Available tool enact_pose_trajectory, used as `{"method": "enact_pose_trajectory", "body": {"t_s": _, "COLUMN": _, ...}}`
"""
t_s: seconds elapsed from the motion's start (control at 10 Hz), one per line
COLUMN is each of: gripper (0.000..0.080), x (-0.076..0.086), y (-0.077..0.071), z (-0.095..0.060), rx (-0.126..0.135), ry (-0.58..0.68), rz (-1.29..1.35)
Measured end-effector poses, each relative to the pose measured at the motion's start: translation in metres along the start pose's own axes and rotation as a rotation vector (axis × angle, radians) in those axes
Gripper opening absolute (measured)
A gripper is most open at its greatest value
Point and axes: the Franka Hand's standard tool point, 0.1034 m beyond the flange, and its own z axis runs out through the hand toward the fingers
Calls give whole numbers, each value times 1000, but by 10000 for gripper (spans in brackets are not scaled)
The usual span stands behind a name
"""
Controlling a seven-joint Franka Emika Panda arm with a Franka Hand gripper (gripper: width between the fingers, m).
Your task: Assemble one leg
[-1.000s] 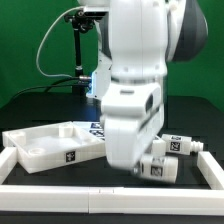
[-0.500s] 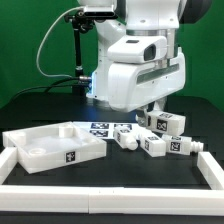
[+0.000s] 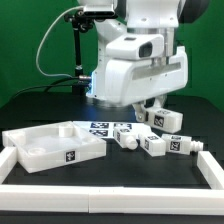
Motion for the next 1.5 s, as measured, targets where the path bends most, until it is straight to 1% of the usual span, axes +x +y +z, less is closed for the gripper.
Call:
{"method": "enact_pose_trajectory", "body": {"t_s": 0.1, "gripper": 287, "x": -21, "y": -14, "z": -1, "rx": -3, "ry": -8, "rz": 48}}
{"method": "enact_pose_trajectory", "body": {"t_s": 0.2, "gripper": 287, "x": -34, "y": -24, "z": -2, "rx": -12, "ry": -2, "rz": 88}}
{"method": "enact_pose_trajectory", "body": {"t_s": 0.4, "gripper": 287, "x": -32, "y": -22, "z": -2, "rx": -7, "ry": -5, "rz": 83}}
{"method": "enact_pose_trajectory", "body": {"t_s": 0.6, "gripper": 287, "x": -32, "y": -25, "z": 0, "rx": -7, "ry": -6, "rz": 118}}
{"method": "enact_pose_trajectory", "body": {"t_s": 0.7, "gripper": 287, "x": -33, "y": -46, "z": 6, "rx": -4, "ry": -10, "rz": 196}}
{"method": "enact_pose_trajectory", "body": {"t_s": 0.8, "gripper": 287, "x": -40, "y": -70, "z": 12, "rx": -4, "ry": -15, "rz": 224}}
{"method": "enact_pose_trajectory", "body": {"t_s": 0.9, "gripper": 287, "x": -45, "y": -96, "z": 21, "rx": -9, "ry": 0, "rz": 318}}
{"method": "enact_pose_trajectory", "body": {"t_s": 1.0, "gripper": 287, "x": -49, "y": -113, "z": 34, "rx": -1, "ry": 7, "rz": 343}}
{"method": "enact_pose_trajectory", "body": {"t_s": 1.1, "gripper": 287, "x": -51, "y": -112, "z": 43, "rx": 14, "ry": 3, "rz": 368}}
{"method": "enact_pose_trajectory", "body": {"t_s": 1.3, "gripper": 287, "x": -50, "y": -111, "z": 42, "rx": 15, "ry": 0, "rz": 365}}
{"method": "enact_pose_trajectory", "body": {"t_s": 1.4, "gripper": 287, "x": -51, "y": -113, "z": 45, "rx": 18, "ry": -2, "rz": 368}}
{"method": "enact_pose_trajectory", "body": {"t_s": 1.5, "gripper": 287, "x": -51, "y": -121, "z": 53, "rx": 23, "ry": 0, "rz": 387}}
